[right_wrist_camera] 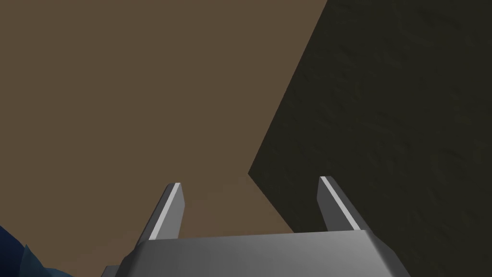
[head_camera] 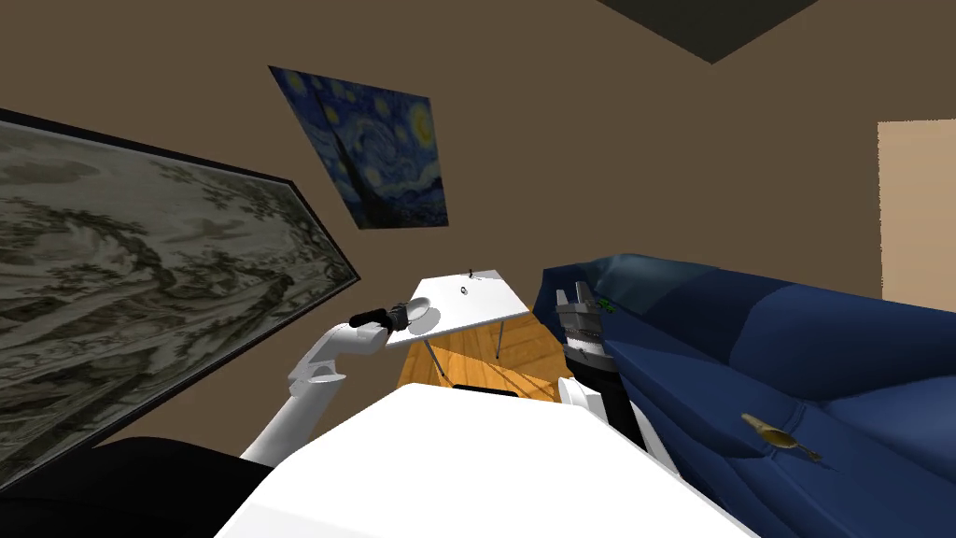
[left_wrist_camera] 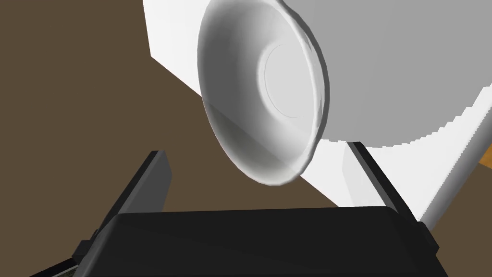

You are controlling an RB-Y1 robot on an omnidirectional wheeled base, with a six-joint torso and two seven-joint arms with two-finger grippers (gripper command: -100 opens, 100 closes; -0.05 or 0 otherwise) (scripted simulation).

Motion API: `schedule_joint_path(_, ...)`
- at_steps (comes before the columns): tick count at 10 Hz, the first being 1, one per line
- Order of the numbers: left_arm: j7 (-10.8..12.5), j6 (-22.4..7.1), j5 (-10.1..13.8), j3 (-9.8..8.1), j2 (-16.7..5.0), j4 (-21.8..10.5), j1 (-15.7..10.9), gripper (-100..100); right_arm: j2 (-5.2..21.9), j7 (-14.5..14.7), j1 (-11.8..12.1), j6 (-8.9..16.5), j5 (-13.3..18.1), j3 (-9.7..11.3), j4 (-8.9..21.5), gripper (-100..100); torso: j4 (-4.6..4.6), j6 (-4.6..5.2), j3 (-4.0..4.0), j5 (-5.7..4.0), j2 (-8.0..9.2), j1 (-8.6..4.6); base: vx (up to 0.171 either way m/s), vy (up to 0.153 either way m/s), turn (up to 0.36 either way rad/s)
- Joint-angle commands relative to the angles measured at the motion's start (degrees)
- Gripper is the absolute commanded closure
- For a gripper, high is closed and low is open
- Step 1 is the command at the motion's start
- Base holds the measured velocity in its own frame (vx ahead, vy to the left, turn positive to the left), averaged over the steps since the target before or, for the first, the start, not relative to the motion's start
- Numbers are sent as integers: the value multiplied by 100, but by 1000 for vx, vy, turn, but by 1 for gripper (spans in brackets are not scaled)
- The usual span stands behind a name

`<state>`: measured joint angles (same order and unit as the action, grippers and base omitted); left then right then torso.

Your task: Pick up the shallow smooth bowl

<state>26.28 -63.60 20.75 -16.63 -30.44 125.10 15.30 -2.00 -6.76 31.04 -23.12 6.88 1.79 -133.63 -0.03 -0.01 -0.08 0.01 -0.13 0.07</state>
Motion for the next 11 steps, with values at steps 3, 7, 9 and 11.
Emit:
schedule_joint_path(3, 230, -558, 213, -65, -233, -289, -140, -100, 0, 0, 0, 0, 0, 0, 0, 0, 0, -1, 1, 0, 3, -2, 28, 16, -101)
schedule_joint_path(7, 435, -1114, 413, -92, -449, -574, -231, -100, 0, 0, 0, 0, 0, 0, 0, 0, 0, -1, 0, 0, 1, -1, 28, 18, -110)
schedule_joint_path(9, 530, -1383, 516, -75, -527, -746, -238, -100, 0, 0, 1, 0, 0, 0, 0, 0, -1, -3, -1, 1, -1, 3, 34, 25, -93)
schedule_joint_path(11, 587, -1548, 586, -30, -539, -890, -200, -100, 0, 0, 1, 0, 0, 0, 0, 0, 0, -4, 1, 1, 2, 0, 26, 19, -63)
